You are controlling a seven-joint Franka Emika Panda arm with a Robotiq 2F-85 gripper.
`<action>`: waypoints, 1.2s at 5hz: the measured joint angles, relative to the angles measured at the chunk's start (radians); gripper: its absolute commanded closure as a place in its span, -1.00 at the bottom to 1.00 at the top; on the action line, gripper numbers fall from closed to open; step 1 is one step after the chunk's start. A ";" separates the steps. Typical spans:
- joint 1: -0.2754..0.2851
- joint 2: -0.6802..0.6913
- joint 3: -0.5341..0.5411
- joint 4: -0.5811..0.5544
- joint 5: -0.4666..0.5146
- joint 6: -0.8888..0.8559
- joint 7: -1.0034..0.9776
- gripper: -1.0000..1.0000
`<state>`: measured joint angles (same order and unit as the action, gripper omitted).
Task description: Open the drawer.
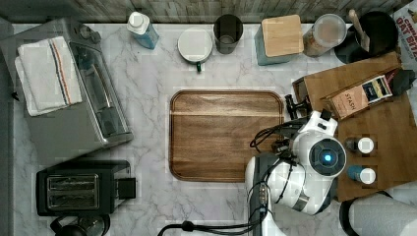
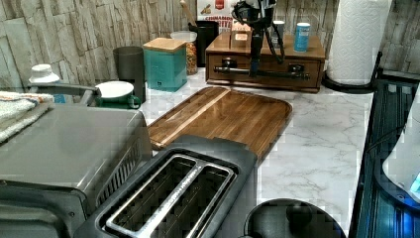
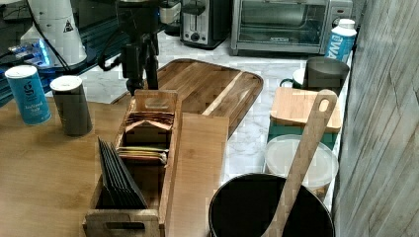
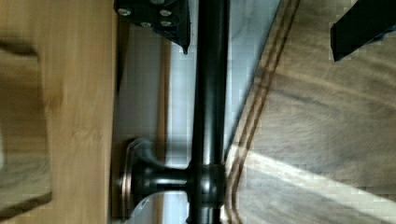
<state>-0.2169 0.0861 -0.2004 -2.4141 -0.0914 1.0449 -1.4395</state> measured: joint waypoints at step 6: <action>0.002 0.092 -0.002 -0.010 -0.002 0.121 0.002 -1.00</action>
<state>-0.2150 0.1785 -0.2024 -2.4238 -0.0935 1.1660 -1.4375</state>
